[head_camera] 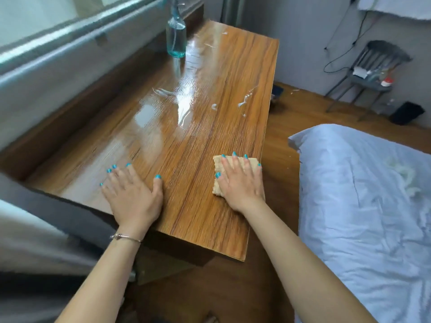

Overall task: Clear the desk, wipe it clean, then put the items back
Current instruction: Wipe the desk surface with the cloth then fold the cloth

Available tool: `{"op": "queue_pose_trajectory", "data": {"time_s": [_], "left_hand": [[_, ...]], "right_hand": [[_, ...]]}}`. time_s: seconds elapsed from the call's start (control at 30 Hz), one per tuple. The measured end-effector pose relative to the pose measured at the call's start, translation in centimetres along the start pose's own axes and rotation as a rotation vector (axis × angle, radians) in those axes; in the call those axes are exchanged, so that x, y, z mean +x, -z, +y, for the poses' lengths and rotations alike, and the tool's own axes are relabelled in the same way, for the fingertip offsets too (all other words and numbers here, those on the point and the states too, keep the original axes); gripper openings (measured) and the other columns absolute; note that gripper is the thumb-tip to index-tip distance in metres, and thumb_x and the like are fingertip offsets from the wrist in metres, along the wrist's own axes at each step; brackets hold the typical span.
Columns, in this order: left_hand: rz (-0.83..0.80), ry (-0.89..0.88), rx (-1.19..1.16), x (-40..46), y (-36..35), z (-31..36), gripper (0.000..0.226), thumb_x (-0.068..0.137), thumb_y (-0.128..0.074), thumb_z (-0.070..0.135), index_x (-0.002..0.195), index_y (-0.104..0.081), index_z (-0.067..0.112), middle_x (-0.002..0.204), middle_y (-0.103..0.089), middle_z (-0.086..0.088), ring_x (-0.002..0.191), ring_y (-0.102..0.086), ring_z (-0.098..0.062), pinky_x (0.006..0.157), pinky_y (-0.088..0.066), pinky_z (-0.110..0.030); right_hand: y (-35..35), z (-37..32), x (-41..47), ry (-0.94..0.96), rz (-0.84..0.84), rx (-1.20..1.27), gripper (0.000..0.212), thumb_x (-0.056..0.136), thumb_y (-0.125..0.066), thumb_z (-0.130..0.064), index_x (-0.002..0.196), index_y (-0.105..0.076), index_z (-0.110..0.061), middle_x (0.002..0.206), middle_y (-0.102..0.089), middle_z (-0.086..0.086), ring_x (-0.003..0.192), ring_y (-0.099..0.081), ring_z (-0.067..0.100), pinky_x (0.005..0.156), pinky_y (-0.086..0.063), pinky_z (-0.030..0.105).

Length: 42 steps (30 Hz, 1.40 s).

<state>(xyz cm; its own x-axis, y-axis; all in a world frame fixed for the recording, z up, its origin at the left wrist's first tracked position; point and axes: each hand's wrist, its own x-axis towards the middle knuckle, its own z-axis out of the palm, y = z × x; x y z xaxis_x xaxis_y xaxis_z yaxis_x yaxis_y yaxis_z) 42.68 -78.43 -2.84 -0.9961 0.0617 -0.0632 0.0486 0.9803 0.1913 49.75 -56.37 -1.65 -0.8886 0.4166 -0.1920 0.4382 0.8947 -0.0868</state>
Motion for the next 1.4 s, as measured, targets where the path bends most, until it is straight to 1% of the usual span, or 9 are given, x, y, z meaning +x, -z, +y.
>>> {"op": "queue_pose_trajectory", "data": {"time_s": [0.1, 0.27, 0.57, 0.63, 0.8, 0.97, 1.1, 1.17, 1.4], "left_hand": [[0.035, 0.023, -0.002, 0.0, -0.2, -0.1, 0.077, 0.096, -0.016, 0.060, 0.155, -0.007, 0.010, 0.161, -0.003, -0.017, 0.149, 0.001, -0.030, 0.119, -0.001, -0.050], [0.042, 0.130, 0.011, 0.2, -0.2, 1.6, 0.070, 0.097, -0.019, 0.047, 0.154, -0.010, 0.008, 0.161, -0.005, -0.017, 0.149, -0.002, -0.031, 0.118, -0.004, -0.055], [0.086, 0.150, -0.020, 0.7, -1.0, 2.4, 0.067, 0.099, -0.015, 0.047, 0.154, -0.005, 0.010, 0.162, -0.003, -0.012, 0.150, 0.000, -0.026, 0.119, -0.002, -0.054], [0.098, 0.171, -0.023, 0.6, -1.3, 2.0, 0.069, 0.097, -0.011, 0.050, 0.154, -0.004, 0.012, 0.162, -0.002, -0.010, 0.150, 0.000, -0.024, 0.120, -0.002, -0.052], [0.077, 0.221, 0.022, 1.0, -1.6, 2.6, 0.077, 0.090, 0.001, 0.052, 0.154, -0.006, 0.010, 0.162, -0.003, -0.010, 0.150, 0.000, -0.023, 0.118, 0.000, -0.052], [0.082, 0.264, 0.025, 1.8, -1.4, 3.4, 0.073, 0.090, 0.002, 0.050, 0.154, 0.002, 0.015, 0.162, 0.007, -0.005, 0.149, 0.010, -0.018, 0.120, 0.004, -0.048], [0.136, 0.464, 0.006, 1.5, -1.6, 4.8, 0.078, 0.083, 0.006, 0.046, 0.155, -0.006, 0.019, 0.163, -0.004, -0.002, 0.150, -0.001, -0.015, 0.119, 0.001, -0.044], [0.203, 0.605, -0.027, 1.8, -1.5, 5.9, 0.068, 0.091, -0.002, 0.042, 0.155, -0.010, 0.020, 0.163, -0.008, -0.002, 0.150, -0.005, -0.016, 0.120, -0.003, -0.043], [0.260, 0.950, -0.033, 3.9, -1.7, 8.2, 0.055, 0.100, -0.020, 0.039, 0.154, -0.009, 0.031, 0.163, -0.005, -0.002, 0.150, -0.001, -0.021, 0.119, 0.000, -0.048]], "right_hand": [[0.1, -1.9, 0.5, 0.147, -0.035, -0.042, 0.058, 0.100, -0.012, -0.054, 0.153, 0.004, -0.039, 0.164, 0.007, -0.007, 0.150, 0.011, 0.023, 0.118, 0.009, 0.052], [-0.4, 1.2, -5.5, 0.569, -0.071, -0.053, 0.057, 0.099, -0.012, -0.055, 0.151, 0.009, -0.047, 0.162, 0.013, -0.015, 0.147, 0.022, 0.015, 0.118, 0.015, 0.045], [0.9, -5.1, 10.9, 0.534, -0.085, -0.079, 0.057, 0.100, -0.019, -0.056, 0.153, -0.002, -0.043, 0.164, 0.002, -0.010, 0.150, 0.008, 0.021, 0.117, 0.006, 0.057], [0.5, -4.5, 9.3, 0.668, -0.048, -0.112, 0.058, 0.099, -0.021, -0.056, 0.153, -0.002, -0.043, 0.164, 0.000, -0.009, 0.151, 0.006, 0.023, 0.117, 0.003, 0.057], [0.3, 2.4, 4.1, 1.137, -0.005, -0.174, 0.058, 0.098, -0.025, -0.056, 0.153, -0.017, -0.040, 0.159, -0.028, -0.007, 0.147, -0.021, 0.023, 0.110, -0.016, 0.049], [1.5, -4.8, 12.6, 1.189, -0.087, -0.206, 0.055, 0.097, -0.003, -0.058, 0.151, -0.001, -0.047, 0.163, -0.003, -0.012, 0.151, 0.003, 0.019, 0.119, 0.002, 0.046], [2.2, -15.0, 17.2, 1.160, -0.152, -0.238, 0.054, 0.102, -0.012, -0.052, 0.152, 0.003, -0.042, 0.163, 0.005, -0.011, 0.150, 0.009, 0.022, 0.119, 0.002, 0.052], [2.1, -15.8, 16.9, 1.201, -0.138, -0.252, 0.055, 0.102, -0.011, -0.051, 0.153, 0.006, -0.040, 0.164, 0.006, -0.010, 0.150, 0.012, 0.023, 0.119, 0.005, 0.053], [2.8, -2.2, 16.7, 1.518, -0.137, -0.249, 0.055, 0.099, -0.005, -0.057, 0.152, 0.002, -0.046, 0.163, 0.005, -0.013, 0.150, 0.013, 0.018, 0.118, 0.007, 0.049]]}}
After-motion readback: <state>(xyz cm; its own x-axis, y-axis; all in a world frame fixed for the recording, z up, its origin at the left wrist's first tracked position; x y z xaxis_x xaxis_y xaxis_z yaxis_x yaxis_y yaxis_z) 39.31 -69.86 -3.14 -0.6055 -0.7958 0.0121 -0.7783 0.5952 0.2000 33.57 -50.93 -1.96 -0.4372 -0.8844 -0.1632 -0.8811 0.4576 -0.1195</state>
